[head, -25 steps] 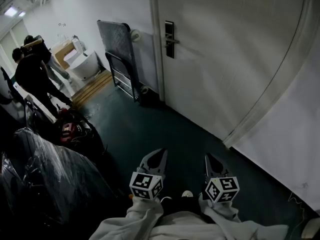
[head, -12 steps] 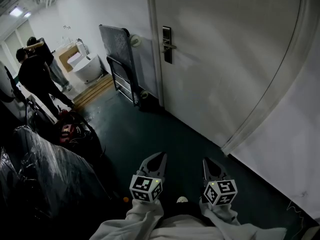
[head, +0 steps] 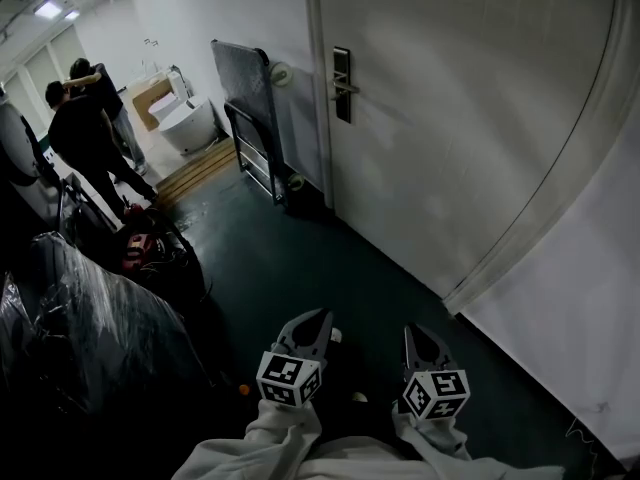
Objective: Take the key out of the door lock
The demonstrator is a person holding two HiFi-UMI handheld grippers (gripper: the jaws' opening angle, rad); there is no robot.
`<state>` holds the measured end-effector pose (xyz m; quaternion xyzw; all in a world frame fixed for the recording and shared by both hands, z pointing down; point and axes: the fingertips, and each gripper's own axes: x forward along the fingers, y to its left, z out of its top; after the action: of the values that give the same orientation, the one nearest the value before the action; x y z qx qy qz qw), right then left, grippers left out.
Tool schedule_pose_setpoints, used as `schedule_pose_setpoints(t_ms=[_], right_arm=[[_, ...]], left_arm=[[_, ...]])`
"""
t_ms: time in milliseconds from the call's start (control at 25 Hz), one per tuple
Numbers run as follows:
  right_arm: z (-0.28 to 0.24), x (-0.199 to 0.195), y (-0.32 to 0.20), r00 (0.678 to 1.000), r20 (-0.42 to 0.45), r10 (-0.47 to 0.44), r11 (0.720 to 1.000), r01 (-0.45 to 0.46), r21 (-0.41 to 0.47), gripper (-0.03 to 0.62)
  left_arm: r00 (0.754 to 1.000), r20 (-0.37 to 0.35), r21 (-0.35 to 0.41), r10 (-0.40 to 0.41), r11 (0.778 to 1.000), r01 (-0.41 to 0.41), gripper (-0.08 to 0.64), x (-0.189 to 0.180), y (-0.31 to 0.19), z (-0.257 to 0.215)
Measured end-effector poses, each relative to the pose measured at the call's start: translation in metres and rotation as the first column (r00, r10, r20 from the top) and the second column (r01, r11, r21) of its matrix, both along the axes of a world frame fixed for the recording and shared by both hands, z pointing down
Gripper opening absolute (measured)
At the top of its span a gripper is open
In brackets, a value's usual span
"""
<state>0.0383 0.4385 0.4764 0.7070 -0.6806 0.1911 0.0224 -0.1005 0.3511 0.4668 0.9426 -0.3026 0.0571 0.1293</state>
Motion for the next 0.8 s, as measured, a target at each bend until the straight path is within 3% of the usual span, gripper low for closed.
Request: schedule_pose_setpoints(t_ms=[360, 800], right_arm=[[0.008, 0.007, -0.026, 1.000, 0.001, -0.016, 1.000, 0.016, -0.012, 0.052], [-0.001, 0.035, -0.116, 1.000, -0.019, -0.020, 1.000, 0.020, 0.001, 0.052]], left_arm=[[1.000, -0.008, -0.019, -0.020, 1.000, 0.020, 0.012, 0.007, -0.026, 0.010], [0.999, -0.033, 0.004, -0.017, 1.000, 0.017, 0.012, 0.038, -0.120, -0.003]])
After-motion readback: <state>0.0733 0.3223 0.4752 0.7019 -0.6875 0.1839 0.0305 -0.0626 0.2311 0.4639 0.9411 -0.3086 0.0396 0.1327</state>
